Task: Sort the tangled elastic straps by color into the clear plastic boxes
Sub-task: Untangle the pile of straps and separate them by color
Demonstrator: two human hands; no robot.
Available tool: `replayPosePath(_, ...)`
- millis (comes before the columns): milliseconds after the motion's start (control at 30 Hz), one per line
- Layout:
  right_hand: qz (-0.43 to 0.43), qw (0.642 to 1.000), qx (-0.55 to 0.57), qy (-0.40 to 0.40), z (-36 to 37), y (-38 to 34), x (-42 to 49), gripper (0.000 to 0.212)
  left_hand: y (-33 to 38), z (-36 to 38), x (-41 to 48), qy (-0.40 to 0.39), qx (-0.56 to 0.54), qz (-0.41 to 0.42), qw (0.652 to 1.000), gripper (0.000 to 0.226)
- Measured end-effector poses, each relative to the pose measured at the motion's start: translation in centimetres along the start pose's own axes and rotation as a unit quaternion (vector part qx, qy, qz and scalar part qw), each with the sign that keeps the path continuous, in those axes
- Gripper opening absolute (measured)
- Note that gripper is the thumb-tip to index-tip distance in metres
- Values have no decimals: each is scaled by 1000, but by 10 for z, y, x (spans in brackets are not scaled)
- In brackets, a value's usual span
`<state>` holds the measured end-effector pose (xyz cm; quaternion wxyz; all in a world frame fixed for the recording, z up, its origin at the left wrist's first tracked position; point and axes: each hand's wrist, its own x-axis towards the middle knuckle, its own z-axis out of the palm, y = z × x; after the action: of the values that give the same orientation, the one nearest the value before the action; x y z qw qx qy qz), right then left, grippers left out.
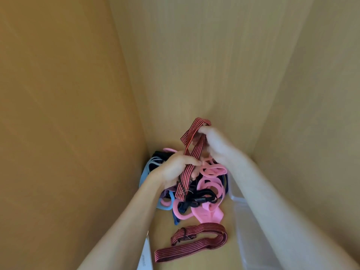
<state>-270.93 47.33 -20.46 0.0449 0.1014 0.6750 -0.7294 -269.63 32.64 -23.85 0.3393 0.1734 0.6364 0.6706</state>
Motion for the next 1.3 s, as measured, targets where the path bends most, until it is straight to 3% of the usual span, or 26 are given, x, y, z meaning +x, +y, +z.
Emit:
replayPosePath(100,-14,991,-130,-12,-23,16,-8,22,-3,-4,-6,-28,-44,-12,999,17)
replayPosePath(267,14,972,-235,25,-59,45,-27,29,-8,-16,-11,0,23,-44,999,19)
replayPosePath(333,-16,957,-282,71,-69,56,-37,29,-8,-21,-11,-12,52,-52,997,12)
replayPosePath(400,-75,958,-260,92,-73,61,-50,16,-6,-24,-9,-39,101,-73,991,5)
replayPosePath(434,-105,960,-249,69,-72,61,-57,22,-6,-25,-7,-54,126,-90,986,4)
replayPosePath(534,-127,954,-257,-87,-63,62,-71,81,-8,-20,-1,-97,175,-140,970,5)
replayPosePath(567,-121,952,-246,-139,-57,64,-73,87,-9,-18,1,-107,185,-143,966,4)
replayPosePath(634,-102,945,-226,-212,-44,73,-70,78,-10,-12,2,-118,197,-139,963,3)
replayPosePath(700,-77,950,-194,-232,-33,83,-68,49,-9,-10,0,-115,205,-140,962,5)
replayPosePath(800,-61,969,-136,-196,-34,97,-64,13,-11,-12,-8,-89,214,-119,966,7)
replayPosePath(900,-59,975,-155,-148,-49,105,-60,8,-19,-16,-22,-32,197,-73,977,9)
replayPosePath(967,-54,986,-95,-123,-54,107,-59,9,-28,-18,-32,0,140,-57,988,9)
replayPosePath(1100,-7,986,151,-77,-42,98,-60,19,-51,-13,-46,29,67,-49,996,24)
replayPosePath(1167,39,961,270,-55,-28,94,-62,22,-62,-1,-47,45,56,-49,996,39)
replayPosePath(1301,112,861,496,-9,3,101,-70,25,-80,23,-45,27,23,-6,999,60)
